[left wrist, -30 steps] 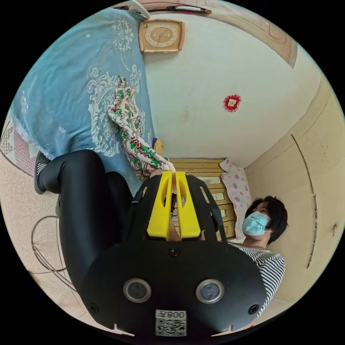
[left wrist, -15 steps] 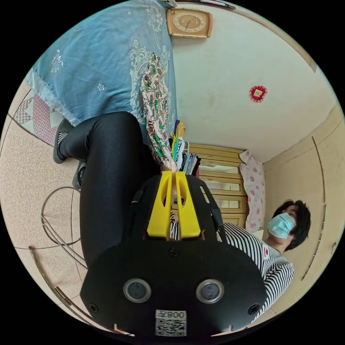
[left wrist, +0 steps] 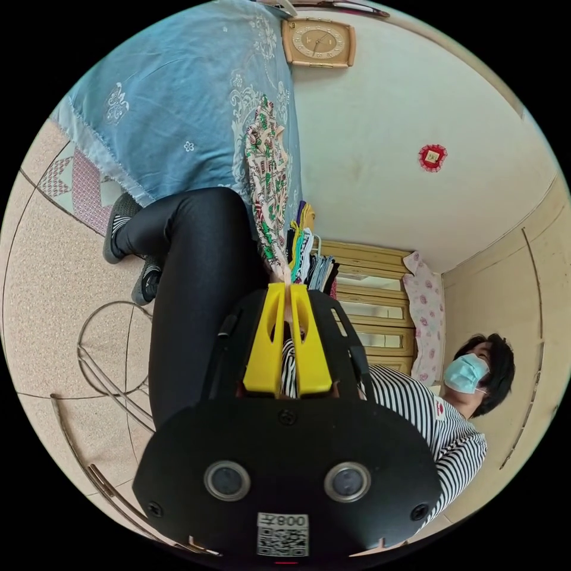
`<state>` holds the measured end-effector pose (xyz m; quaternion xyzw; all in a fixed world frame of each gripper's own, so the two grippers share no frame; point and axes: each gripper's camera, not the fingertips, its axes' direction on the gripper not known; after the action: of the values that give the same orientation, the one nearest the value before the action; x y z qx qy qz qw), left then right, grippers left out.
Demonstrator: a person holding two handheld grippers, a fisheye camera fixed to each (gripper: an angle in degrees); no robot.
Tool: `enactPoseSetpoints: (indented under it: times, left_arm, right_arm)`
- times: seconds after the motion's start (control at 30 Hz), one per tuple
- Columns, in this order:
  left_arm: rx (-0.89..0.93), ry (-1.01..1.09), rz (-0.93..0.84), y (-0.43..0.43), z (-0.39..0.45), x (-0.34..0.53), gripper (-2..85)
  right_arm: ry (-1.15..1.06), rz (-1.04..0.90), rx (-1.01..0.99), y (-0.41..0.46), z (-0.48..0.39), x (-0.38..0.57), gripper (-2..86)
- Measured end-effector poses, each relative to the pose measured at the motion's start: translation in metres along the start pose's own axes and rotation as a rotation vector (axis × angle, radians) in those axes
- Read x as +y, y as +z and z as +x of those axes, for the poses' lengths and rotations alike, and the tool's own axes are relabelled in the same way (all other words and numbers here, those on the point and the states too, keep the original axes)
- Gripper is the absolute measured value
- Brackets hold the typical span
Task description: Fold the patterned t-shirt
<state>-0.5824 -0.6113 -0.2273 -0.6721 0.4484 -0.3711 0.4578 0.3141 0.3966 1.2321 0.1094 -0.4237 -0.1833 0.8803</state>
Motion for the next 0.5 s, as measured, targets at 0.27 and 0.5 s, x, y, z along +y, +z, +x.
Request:
enactPoseSetpoints:
  times: [0.27,0.5]
  left_arm:
    - [-0.010,0.004,-0.007,0.003,-0.013,-0.010,1.6]
    - [-0.032,-0.009,-0.020,0.004,-0.018,-0.014,1.7]
  right_arm:
    - [0.033,-0.011,-0.055,-0.004,0.029,0.004,0.8]
    - [0.065,0.018,-0.160,-0.002,0.071,0.013,0.9]
